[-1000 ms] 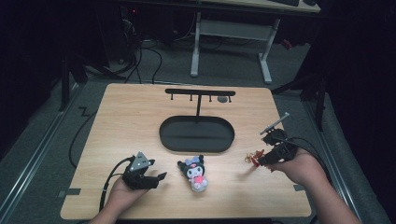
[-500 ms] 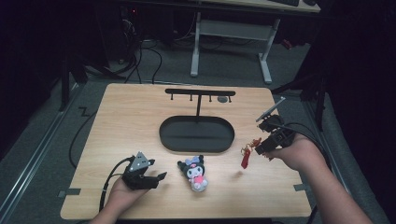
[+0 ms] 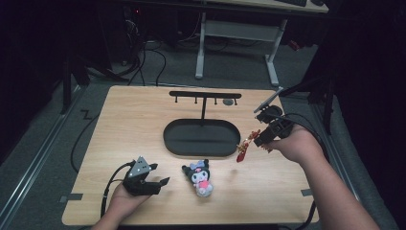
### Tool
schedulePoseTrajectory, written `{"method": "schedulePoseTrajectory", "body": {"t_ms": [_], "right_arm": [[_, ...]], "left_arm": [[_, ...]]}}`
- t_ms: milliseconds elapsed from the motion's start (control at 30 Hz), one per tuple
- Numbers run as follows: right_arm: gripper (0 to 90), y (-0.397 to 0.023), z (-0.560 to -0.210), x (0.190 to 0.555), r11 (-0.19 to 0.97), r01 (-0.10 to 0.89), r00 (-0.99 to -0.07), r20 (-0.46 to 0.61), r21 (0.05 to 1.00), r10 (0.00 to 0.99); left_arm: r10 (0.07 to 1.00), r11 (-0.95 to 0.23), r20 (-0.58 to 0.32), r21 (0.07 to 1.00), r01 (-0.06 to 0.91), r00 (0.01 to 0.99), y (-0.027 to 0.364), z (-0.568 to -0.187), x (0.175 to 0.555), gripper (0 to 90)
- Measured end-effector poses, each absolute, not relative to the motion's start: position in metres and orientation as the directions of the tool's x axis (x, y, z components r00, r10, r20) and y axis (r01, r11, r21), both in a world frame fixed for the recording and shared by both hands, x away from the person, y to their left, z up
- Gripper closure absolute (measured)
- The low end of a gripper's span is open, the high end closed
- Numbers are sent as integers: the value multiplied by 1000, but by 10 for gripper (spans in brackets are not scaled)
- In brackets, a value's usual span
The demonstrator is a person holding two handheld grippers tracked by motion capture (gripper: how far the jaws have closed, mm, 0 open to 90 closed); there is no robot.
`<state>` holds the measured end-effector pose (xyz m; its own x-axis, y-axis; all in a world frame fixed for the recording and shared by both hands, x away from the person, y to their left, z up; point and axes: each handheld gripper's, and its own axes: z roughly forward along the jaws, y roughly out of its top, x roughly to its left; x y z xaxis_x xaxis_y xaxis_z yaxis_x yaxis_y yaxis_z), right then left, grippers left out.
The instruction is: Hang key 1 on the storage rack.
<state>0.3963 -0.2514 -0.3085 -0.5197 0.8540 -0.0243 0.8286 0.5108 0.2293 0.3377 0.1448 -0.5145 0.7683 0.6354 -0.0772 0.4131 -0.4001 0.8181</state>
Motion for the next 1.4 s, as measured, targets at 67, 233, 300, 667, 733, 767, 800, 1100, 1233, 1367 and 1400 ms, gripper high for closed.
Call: {"method": "schedulePoseTrajectory", "body": {"t_ms": [67,233,300,667,733,767,800,1100,1233,1367,1400], "right_arm": [[664,-249,-305,401,512,826,-521,-28,235,853],[664,-244,-300,411,508,828,-517,-28,237,855],[664,-241,-298,415,508,827,-517,-27,239,855],[664,-235,-285,436,490,829,-500,-35,269,865],[664,-234,-284,440,487,831,-495,-41,269,868],[664,-234,-283,443,483,832,-492,-40,272,870],[664,-233,-283,444,475,836,-484,-38,274,874],[664,-228,-285,462,474,835,-483,-39,279,875],[664,-226,-288,469,471,837,-481,-37,280,876],[664,-227,-290,477,454,844,-466,-29,284,884],[664,-228,-290,479,450,846,-462,-28,285,886]], "left_arm": [[635,-395,-81,820,413,768,146,-514,338,283],[631,-401,-77,819,410,772,145,-514,337,282],[632,-400,-77,820,410,771,145,-514,337,281],[633,-397,-79,821,410,770,146,-515,338,282],[630,-402,-77,820,409,773,146,-515,339,282],[630,-404,-74,819,407,773,146,-515,339,282],[628,-405,-73,819,406,775,145,-515,338,282],[623,-409,-72,818,404,778,145,-515,338,284],[622,-412,-71,817,403,780,145,-515,338,284],[621,-412,-72,817,403,781,146,-515,338,284],[621,-412,-72,817,403,780,146,-515,338,285]]}}
